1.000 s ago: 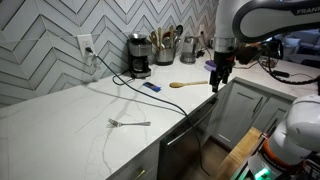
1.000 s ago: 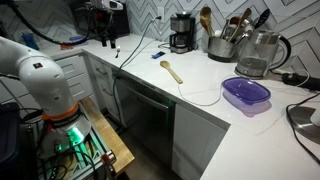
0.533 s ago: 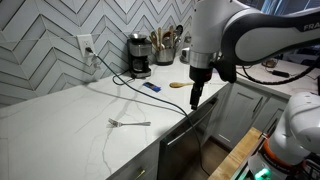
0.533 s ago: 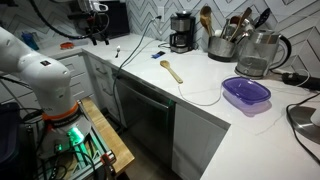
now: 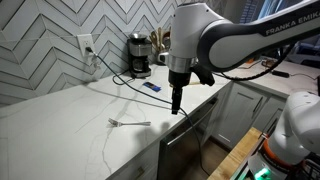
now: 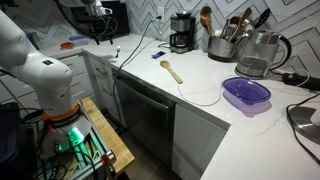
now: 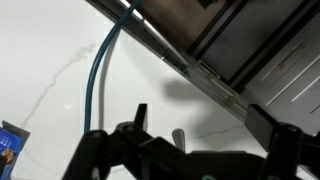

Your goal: Move the silver fork to the right

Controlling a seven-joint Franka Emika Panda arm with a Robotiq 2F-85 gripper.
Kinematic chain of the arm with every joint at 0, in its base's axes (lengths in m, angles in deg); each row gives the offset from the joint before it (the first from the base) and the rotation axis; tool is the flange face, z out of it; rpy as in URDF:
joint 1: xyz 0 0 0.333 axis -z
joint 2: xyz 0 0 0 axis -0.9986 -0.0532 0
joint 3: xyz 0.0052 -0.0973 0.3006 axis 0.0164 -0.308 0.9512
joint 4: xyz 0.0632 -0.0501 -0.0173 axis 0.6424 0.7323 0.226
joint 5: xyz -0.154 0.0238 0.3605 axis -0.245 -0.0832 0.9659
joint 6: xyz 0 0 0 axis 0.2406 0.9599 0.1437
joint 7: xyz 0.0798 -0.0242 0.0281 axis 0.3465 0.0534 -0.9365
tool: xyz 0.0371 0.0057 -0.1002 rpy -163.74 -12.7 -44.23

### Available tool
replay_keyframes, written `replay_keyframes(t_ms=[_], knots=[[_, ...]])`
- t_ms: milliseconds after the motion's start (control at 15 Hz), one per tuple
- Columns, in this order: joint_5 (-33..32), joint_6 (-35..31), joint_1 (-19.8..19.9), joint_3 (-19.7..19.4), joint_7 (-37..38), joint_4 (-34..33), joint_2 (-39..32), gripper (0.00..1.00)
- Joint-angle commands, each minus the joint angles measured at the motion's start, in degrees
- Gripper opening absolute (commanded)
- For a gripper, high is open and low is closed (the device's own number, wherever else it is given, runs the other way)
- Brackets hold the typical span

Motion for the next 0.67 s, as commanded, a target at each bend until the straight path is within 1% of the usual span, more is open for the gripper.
replay_keyframes(t_ms=[0,400,600], knots=[[-0.22,0.09,-0.53,-0.48,0.20,-0.10,0.12,1.00],[-0.24,0.10,-0.56,-0.50,0.22,-0.09,0.64,1.00],[0.59,-1.87,-1.71,-0.18,-3.09,-2.17,-3.13,1.00]])
